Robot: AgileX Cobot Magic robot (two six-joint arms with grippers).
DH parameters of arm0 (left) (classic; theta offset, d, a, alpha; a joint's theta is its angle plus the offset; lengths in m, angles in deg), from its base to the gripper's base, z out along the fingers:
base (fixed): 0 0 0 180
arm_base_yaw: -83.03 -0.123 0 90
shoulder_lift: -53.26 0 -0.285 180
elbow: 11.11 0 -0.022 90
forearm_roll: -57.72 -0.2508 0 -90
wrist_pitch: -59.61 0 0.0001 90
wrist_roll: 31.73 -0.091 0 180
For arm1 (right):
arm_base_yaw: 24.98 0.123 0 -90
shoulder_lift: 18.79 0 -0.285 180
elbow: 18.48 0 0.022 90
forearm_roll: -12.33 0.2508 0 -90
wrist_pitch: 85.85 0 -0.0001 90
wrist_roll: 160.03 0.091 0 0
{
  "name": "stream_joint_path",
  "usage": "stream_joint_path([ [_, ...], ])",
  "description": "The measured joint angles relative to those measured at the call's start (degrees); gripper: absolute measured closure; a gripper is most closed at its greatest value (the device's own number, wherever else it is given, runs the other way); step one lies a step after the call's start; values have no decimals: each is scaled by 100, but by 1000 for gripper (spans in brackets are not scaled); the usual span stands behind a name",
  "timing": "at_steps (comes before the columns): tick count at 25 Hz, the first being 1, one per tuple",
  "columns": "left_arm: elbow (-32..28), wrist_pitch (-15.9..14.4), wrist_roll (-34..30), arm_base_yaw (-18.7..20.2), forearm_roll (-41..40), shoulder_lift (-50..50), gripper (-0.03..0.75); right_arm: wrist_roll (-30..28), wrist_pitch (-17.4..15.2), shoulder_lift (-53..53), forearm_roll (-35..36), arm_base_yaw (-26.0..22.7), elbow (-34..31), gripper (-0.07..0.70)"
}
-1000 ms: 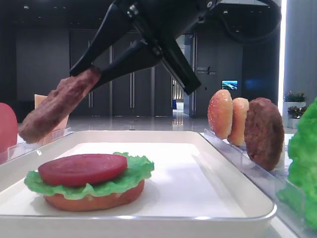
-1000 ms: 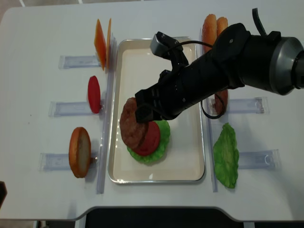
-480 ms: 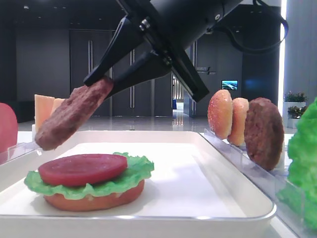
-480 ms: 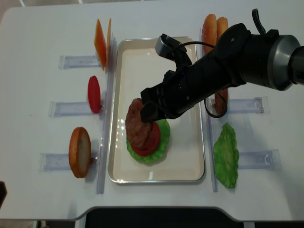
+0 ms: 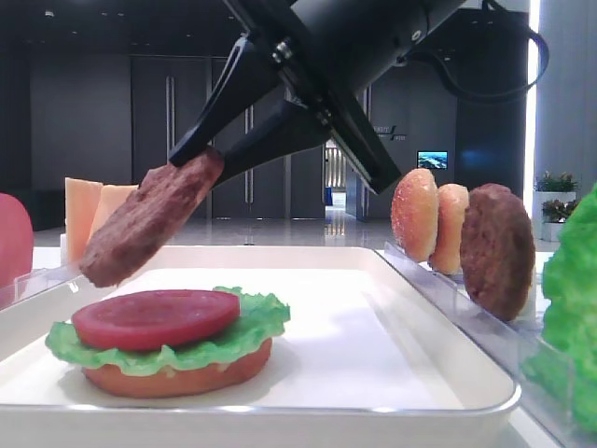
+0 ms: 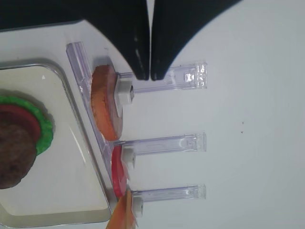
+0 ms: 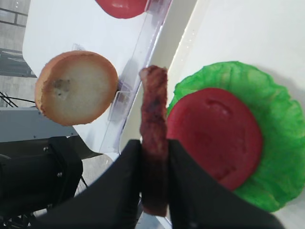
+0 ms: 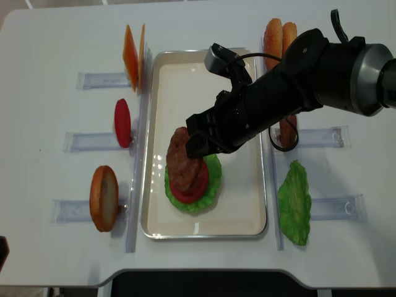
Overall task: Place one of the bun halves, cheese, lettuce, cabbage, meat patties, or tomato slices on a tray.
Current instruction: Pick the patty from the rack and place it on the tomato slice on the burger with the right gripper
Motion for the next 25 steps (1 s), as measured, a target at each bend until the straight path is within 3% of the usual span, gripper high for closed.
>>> stream_joint_path([
  [25, 0, 0, 0, 0, 15, 0, 716, -2, -145, 298, 132, -13, 0, 517],
])
